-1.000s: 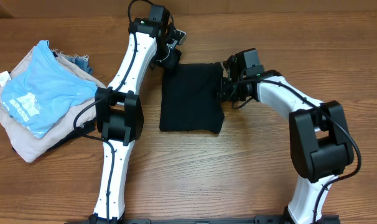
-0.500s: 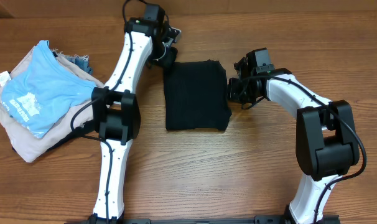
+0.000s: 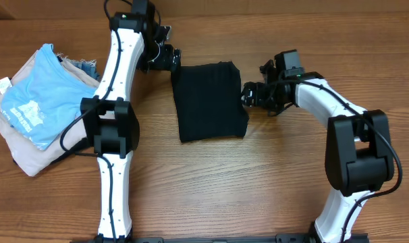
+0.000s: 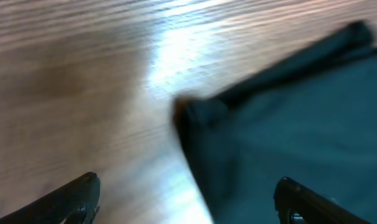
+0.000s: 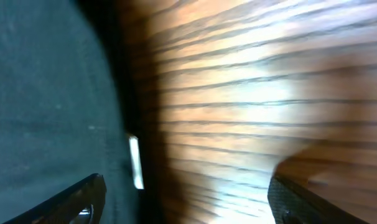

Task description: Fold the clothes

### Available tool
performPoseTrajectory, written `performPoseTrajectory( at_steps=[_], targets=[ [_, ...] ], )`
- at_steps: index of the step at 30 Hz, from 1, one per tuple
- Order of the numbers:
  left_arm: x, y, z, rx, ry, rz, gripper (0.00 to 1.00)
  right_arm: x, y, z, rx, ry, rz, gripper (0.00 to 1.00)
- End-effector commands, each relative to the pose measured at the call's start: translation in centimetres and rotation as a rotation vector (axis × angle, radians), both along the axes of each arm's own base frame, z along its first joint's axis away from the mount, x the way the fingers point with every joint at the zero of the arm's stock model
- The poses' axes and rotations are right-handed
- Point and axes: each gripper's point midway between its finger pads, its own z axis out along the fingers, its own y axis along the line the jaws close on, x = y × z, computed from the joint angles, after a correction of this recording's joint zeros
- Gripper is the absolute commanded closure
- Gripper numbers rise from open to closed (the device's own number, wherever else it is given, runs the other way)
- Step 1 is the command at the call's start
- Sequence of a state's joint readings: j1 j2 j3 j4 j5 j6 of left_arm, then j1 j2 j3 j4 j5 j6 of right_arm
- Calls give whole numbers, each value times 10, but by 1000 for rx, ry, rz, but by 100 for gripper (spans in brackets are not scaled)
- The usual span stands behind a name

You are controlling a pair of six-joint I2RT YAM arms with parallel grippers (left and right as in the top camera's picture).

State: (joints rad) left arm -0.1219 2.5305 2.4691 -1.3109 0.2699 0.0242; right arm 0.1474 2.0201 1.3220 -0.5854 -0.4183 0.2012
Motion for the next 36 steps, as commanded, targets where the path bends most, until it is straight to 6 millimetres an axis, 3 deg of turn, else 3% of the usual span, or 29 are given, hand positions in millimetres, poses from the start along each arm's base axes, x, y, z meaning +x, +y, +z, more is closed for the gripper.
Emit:
performPoseTrajectory(
  at_steps=[1, 2, 4, 6, 7, 13, 17, 20, 25, 30, 36],
  targets=[
    [-13, -22, 45, -162, 3, 8, 11, 10, -10, 52, -10, -136, 16, 42],
    [-19, -25, 48, -195, 27, 5, 16, 9, -9, 60, -1, -148, 19, 57],
    [-33, -19, 45, -181, 94, 33, 34, 2, -1, 77, 38, -158, 40, 77],
    [-46, -6, 36, -105, 178, 124, 37, -9, 11, 84, 83, -137, 72, 93],
    [-51, -2, 33, -71, 204, 147, 37, -14, 17, 83, 95, -120, 88, 95],
    [-69, -5, 19, -57, 297, 173, 30, -31, 43, 64, 44, -70, 155, 94],
    [-78, -19, 9, -136, 363, 166, 27, -42, 56, 50, 9, -33, 193, 92],
    [-83, -28, -7, -194, 405, 178, 21, -48, 55, 36, -21, 11, 196, 92],
    [-90, -38, -36, -254, 458, 208, 20, -58, 52, 14, -37, 92, 197, 92],
    [-86, -42, -50, -257, 441, 220, 14, -58, 52, 12, -38, 99, 197, 92],
    [-108, -73, -76, -232, 501, 228, 13, -59, 52, 12, -38, 100, 197, 92]
  ],
)
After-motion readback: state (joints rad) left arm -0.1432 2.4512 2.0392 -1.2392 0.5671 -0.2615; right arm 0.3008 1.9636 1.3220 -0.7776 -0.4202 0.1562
